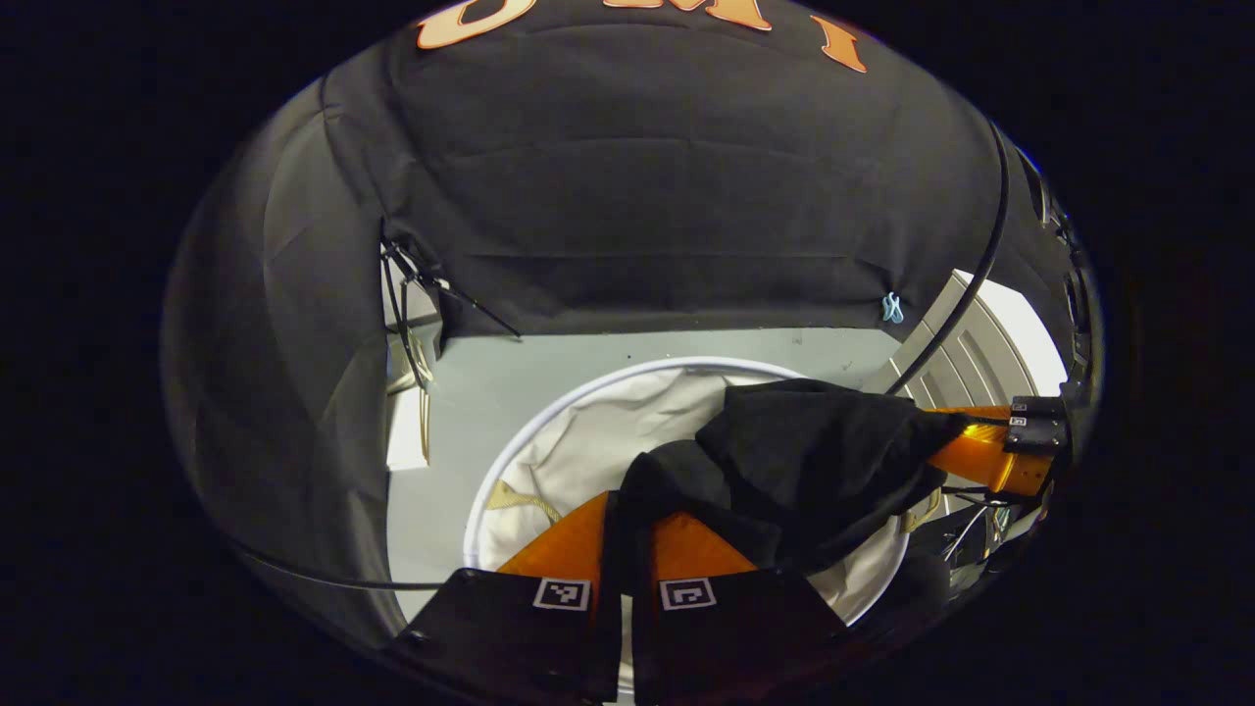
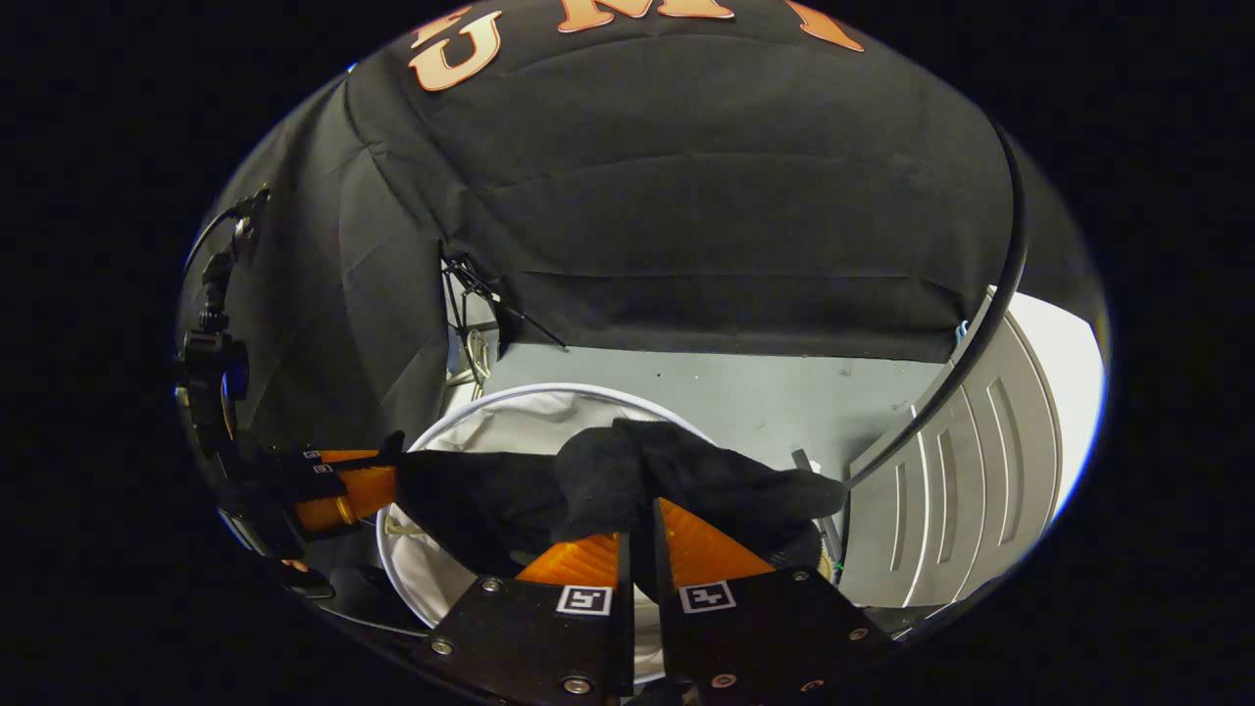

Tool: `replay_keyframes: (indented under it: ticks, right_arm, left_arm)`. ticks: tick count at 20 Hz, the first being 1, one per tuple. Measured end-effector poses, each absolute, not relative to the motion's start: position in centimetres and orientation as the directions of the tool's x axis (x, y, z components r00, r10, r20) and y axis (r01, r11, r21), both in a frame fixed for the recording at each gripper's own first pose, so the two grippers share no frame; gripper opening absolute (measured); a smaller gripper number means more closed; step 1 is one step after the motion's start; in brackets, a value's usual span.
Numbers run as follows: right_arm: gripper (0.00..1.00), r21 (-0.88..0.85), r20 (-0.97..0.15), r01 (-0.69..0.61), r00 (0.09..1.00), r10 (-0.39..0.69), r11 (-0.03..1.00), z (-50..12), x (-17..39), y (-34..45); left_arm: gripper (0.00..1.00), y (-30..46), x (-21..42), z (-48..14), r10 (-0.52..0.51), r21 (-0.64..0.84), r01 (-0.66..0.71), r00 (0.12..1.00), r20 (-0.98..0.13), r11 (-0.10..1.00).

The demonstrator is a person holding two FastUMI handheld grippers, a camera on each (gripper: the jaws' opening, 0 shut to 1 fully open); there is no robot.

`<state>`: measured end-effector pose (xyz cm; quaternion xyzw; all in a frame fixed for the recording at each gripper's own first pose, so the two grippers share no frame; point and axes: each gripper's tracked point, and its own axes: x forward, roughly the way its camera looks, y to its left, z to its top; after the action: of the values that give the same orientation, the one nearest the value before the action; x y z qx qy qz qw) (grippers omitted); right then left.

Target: Grasp the clothes on the hanger with both hands and then place them into the laundry hamper below.

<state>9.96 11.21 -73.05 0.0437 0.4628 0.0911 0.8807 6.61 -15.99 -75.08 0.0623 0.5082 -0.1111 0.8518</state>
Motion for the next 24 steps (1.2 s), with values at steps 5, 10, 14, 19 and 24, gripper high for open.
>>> replay_keyframes:
  ticks: [5,10,14,19,24]
  right_arm:
    - [0.41,0.146,-0.789,-0.098,0.588,0.176,0.984,-71.5,10.6,9.6]
    - [0.69,0.111,-0.76,-0.073,0.637,0.132,0.991,-67.5,10.6,8.5]
    - [0.94,0.108,-0.709,-0.063,0.695,0.122,0.992,-63.2,11.0,8.2]
    - [0.94,0.122,-0.622,-0.066,0.772,0.128,0.99,-56.0,10.6,8.0]
    - [0.94,0.112,-0.517,-0.082,0.846,0.129,0.99,-48.1,10.5,7.9]
  left_arm:
    - [0.39,-15.6,8.7,-72.0,-0.132,-0.001,0.232,0.548,-0.826,0.973]
    - [0.86,-15.1,9.9,-66.6,-0.135,-0.013,0.191,0.643,-0.754,0.981]
    - [0.97,-13.7,10.2,-62.3,-0.101,0.024,0.162,0.716,-0.69,0.986]
    - [0.94,-13.0,10.2,-55.5,-0.098,0.016,0.133,0.799,-0.593,0.991]
    - [0.97,-11.7,9.9,-47.0,-0.09,0.023,0.115,0.874,-0.478,0.993]
